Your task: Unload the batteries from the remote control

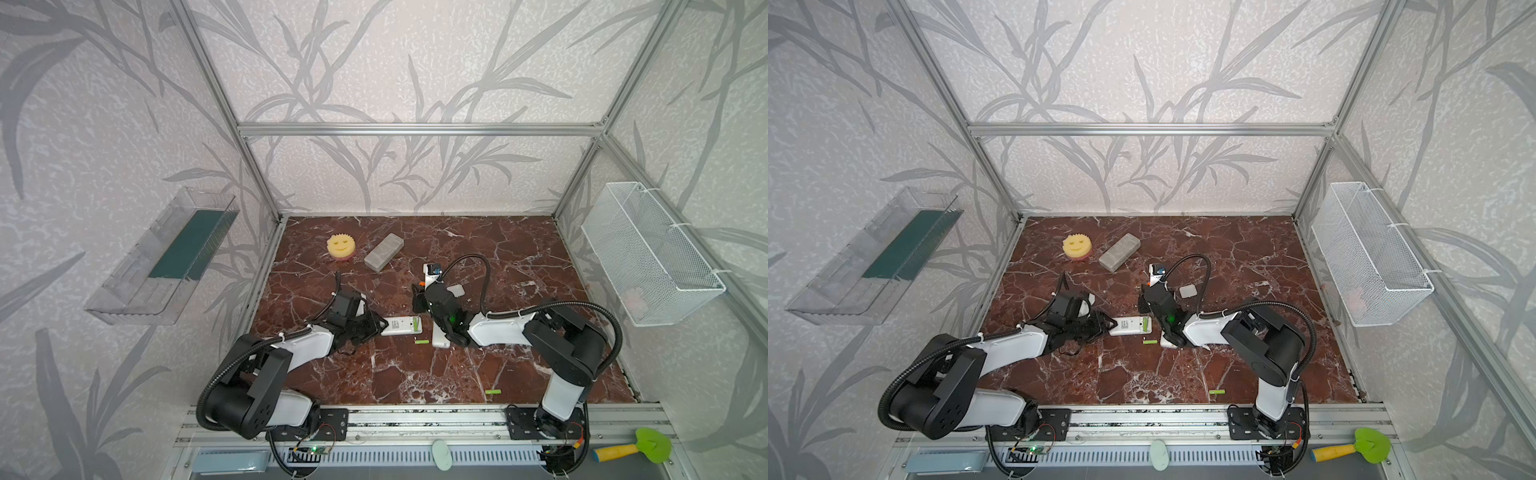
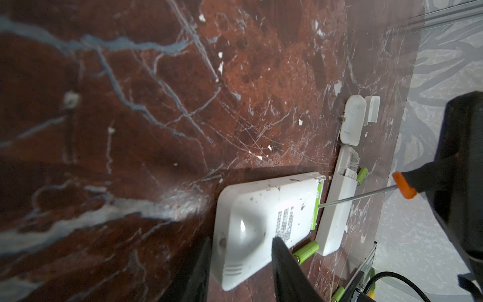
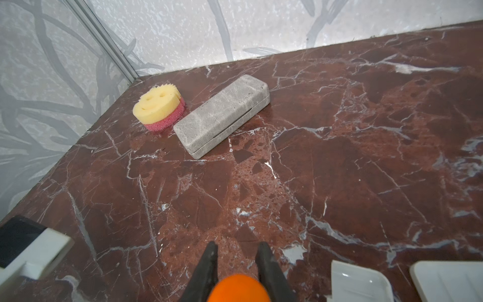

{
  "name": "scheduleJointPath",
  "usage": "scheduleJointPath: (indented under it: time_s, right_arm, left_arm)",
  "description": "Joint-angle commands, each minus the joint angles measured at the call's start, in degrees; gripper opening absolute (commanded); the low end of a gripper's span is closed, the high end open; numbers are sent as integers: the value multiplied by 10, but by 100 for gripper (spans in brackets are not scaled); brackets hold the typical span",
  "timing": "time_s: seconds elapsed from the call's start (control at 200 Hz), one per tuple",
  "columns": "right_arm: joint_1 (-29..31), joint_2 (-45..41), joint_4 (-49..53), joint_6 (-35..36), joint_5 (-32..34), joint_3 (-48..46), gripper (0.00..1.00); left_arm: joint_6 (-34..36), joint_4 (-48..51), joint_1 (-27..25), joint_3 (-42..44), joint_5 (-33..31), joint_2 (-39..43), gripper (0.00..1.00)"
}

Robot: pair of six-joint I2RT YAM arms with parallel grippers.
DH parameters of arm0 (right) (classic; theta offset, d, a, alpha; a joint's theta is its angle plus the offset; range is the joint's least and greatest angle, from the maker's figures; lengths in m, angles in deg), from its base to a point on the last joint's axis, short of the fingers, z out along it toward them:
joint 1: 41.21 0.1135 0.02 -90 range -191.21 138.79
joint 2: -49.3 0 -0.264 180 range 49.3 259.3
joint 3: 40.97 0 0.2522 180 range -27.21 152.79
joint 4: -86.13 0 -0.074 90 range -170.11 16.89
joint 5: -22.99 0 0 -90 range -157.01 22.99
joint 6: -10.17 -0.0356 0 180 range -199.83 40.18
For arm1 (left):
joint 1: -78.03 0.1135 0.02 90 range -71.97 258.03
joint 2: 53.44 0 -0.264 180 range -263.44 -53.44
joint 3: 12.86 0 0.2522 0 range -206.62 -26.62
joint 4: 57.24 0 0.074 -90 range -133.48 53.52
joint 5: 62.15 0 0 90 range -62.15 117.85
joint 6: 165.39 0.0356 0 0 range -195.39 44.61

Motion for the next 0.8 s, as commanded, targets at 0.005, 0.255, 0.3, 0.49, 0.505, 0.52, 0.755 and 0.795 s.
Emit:
scheduleJointPath:
  time_s: [0.005,0.255,0.3,0.49,0.505,0.52,0.755,0.795]
  right_arm:
    - [-4,-1,-29,-32,10,-12,0]
    - [-26,-1,-69,-119,1,-51,0]
    - [-29,-1,-74,-127,2,-56,0]
    - [-34,2,-92,-160,6,-74,0]
    - [-35,3,-93,-163,6,-74,0]
    - [-36,3,-94,-166,6,-75,0]
    - [-49,19,-118,-211,6,-84,0]
    - [-50,20,-121,-216,8,-84,0]
  left_arm:
    - [-20,20,-8,22,-2,0,41]
    - [-43,7,-29,38,-9,1,39]
    - [-47,5,-34,43,-12,2,39]
    - [-61,-2,-42,60,-21,10,38]
    - [-61,-2,-43,60,-22,10,38]
    - [-61,-1,-43,61,-22,11,38]
    - [-67,7,-44,74,-31,28,38]
    - [-68,5,-43,76,-32,30,38]
